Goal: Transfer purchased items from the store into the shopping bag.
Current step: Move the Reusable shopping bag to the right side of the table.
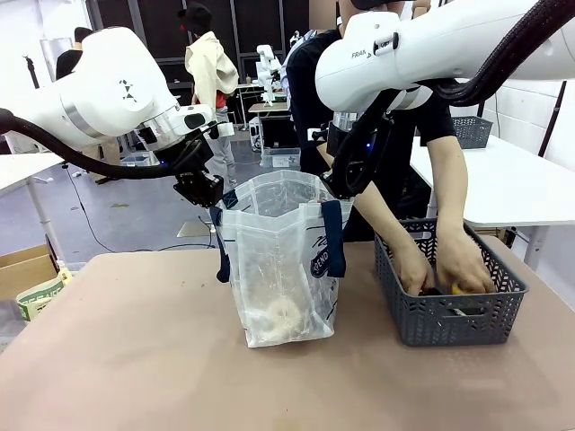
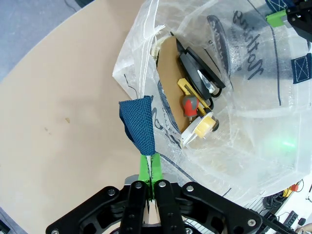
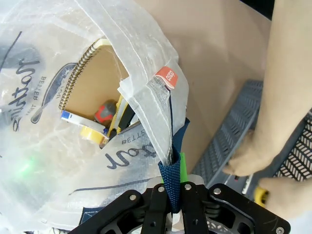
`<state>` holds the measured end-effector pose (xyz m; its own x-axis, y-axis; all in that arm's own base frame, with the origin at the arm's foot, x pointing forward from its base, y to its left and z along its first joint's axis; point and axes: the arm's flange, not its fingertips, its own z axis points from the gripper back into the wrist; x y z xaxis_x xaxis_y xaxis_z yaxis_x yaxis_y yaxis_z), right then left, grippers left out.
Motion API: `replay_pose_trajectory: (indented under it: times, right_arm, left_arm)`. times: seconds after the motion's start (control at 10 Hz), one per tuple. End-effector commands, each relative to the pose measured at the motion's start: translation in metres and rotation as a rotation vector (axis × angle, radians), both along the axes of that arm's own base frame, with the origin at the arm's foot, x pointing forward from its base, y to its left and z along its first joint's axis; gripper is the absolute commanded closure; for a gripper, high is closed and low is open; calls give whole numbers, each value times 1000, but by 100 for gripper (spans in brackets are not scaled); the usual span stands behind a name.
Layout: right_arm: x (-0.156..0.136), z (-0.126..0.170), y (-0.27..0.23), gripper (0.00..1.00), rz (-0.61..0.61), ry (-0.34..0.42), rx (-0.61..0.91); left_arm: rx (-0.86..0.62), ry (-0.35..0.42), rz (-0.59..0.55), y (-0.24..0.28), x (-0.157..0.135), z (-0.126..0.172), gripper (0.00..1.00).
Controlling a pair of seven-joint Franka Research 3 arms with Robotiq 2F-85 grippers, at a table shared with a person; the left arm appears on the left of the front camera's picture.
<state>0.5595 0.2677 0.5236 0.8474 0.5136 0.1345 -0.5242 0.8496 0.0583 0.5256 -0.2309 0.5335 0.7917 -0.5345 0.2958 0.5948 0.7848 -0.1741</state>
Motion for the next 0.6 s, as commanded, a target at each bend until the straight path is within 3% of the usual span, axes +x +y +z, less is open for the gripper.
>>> replay_pose_trajectory:
  times: [0.0,0.5]
  right_arm:
    - [0,-1,-1,100,-2,4,-1]
    - [0,-1,-1,100,-2,4,-1]
  left_arm:
    - [1,6,11,-1,-1,-1,100]
    - [1,6,11,-1,-1,-1,100]
